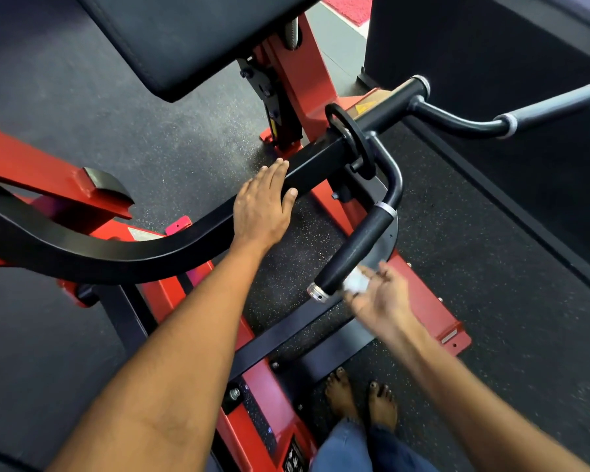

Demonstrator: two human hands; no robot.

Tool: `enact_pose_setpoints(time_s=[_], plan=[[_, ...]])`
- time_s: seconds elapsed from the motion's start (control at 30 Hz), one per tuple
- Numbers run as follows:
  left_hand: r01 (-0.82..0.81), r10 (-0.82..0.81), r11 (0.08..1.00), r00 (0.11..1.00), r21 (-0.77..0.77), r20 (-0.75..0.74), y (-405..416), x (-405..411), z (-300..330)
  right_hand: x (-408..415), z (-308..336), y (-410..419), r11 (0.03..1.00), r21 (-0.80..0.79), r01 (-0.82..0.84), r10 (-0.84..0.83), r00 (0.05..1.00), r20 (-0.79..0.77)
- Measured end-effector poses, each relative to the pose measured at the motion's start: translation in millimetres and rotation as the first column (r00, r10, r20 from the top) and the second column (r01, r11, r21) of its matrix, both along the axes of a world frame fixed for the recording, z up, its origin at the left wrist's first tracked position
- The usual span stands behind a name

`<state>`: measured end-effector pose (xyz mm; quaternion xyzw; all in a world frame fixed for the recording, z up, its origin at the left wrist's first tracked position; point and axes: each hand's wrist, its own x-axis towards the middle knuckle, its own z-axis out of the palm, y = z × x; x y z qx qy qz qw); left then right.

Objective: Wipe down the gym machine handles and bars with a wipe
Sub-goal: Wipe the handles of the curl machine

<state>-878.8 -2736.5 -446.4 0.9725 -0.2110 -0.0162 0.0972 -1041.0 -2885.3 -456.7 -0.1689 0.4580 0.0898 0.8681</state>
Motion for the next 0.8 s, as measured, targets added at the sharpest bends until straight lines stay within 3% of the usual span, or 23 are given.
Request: enact_pose_setpoints(time_s=[0.13, 0.27, 0.37, 0.5, 0.57, 0.63, 0.67, 0.73, 0.77, 0.8], plan=[[-0.007, 0.007, 1.000, 1.000, -0.006, 0.007, -1, -1, 0, 59, 11, -55, 0.985, -0.065, 0.160, -0.152, 0.982, 0.116], [-0.009, 0.009, 1.000, 1.000, -0.004, 0.006, 0, 0, -2, 64, 9, -38, 0.984, -0.007, 0.180, -0.178, 0.974, 0.139], [-0.012, 0.012, 1.000, 1.000, -0.012, 0.012, 0, 0, -3, 38, -1, -3, 0.997, 0.010, 0.074, -0.075, 0.989, 0.125], [-0.011, 0.011, 1.000, 0.999, -0.013, 0.033, 0, 1, -5, 0, -1, 16, 0.981, -0.024, -0.194, 0.195, 0.979, 0.054], [-0.014, 0.015, 1.000, 0.999, -0.007, 0.039, 0, 1, -6, -13, 10, 7, 0.963, -0.108, -0.248, 0.248, 0.969, -0.014], [-0.013, 0.014, 1.000, 0.999, -0.012, 0.045, 0, 2, -8, -15, 20, -13, 0.901, -0.385, -0.201, 0.175, 0.979, -0.103], [-0.014, 0.014, 1.000, 0.999, -0.014, 0.047, 0, 1, -8, -10, 26, -27, 0.777, -0.610, -0.155, 0.100, 0.987, -0.124], [-0.015, 0.016, 1.000, 0.998, -0.016, 0.052, 0, 1, -10, 12, 36, -53, 0.262, -0.963, -0.057, 0.069, 0.997, -0.040], [-0.017, 0.018, 1.000, 0.998, -0.018, 0.054, 0, 2, -10, 24, 37, -60, 0.011, -1.000, 0.007, 0.189, 0.982, 0.009], [-0.017, 0.018, 1.000, 0.998, -0.020, 0.055, 0, 2, -10, 35, 33, -64, -0.162, -0.984, 0.071, 0.362, 0.932, 0.008]])
